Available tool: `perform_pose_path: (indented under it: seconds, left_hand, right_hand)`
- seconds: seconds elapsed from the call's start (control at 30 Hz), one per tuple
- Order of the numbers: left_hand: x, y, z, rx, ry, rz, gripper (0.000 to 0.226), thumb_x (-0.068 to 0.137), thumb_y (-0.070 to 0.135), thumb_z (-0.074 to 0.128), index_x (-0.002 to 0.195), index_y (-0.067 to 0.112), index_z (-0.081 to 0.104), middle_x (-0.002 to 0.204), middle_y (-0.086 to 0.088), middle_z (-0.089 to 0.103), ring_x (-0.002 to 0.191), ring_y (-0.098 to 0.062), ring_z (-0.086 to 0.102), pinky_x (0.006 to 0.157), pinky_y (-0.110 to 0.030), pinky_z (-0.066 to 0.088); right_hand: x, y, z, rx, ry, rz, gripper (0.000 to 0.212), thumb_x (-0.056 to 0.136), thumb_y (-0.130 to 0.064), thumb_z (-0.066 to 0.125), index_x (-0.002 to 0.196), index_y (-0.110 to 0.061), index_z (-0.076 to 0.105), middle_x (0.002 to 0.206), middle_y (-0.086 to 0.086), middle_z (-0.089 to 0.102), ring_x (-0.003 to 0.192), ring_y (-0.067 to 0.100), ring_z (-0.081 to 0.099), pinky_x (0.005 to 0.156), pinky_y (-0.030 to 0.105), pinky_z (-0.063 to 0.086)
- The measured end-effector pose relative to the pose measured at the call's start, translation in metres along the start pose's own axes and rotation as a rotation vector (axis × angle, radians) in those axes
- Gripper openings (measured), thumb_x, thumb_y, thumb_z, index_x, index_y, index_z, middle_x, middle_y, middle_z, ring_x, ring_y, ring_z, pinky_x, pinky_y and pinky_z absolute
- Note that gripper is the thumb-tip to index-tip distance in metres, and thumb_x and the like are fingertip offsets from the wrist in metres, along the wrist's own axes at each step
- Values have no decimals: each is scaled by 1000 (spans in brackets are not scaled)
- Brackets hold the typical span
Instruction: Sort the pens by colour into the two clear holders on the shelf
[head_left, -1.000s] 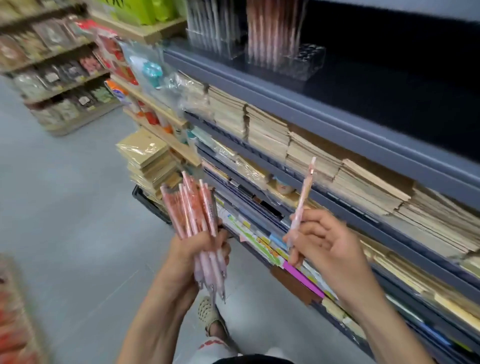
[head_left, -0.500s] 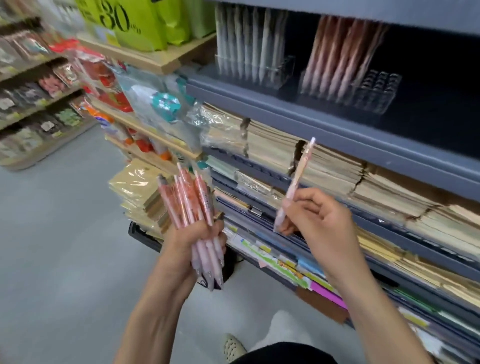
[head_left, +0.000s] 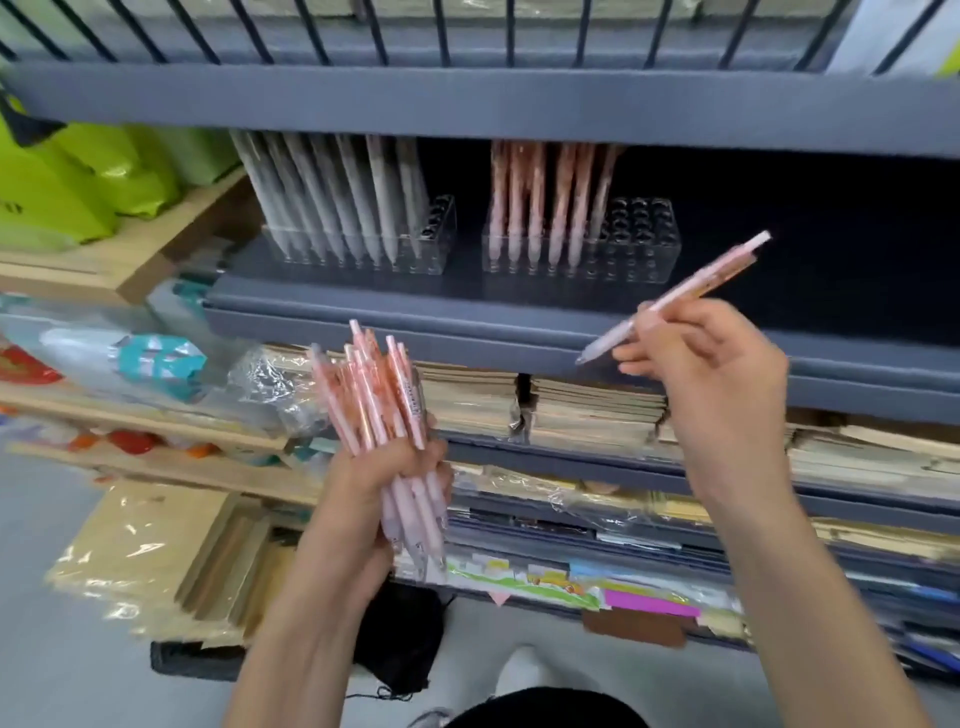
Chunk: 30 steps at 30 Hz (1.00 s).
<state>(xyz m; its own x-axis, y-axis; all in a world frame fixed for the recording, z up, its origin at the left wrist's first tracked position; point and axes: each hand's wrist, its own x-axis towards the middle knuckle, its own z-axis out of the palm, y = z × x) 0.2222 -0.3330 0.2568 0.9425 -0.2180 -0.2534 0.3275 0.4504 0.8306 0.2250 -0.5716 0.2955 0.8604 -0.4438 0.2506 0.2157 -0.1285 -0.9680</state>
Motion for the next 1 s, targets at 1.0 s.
perform_pose_path:
  seconds: [1.0]
  left_hand:
    - [49, 24, 24, 109, -234, -137, 63, 41, 15, 75, 102, 5, 60, 70, -6, 63, 52, -16, 56, 49, -25, 50]
  right_hand:
    - [129, -37, 48, -1187, -98, -85, 27, 101, -26, 44, 114, -8, 60, 122, 15, 62, 113, 34, 57, 85, 28, 41]
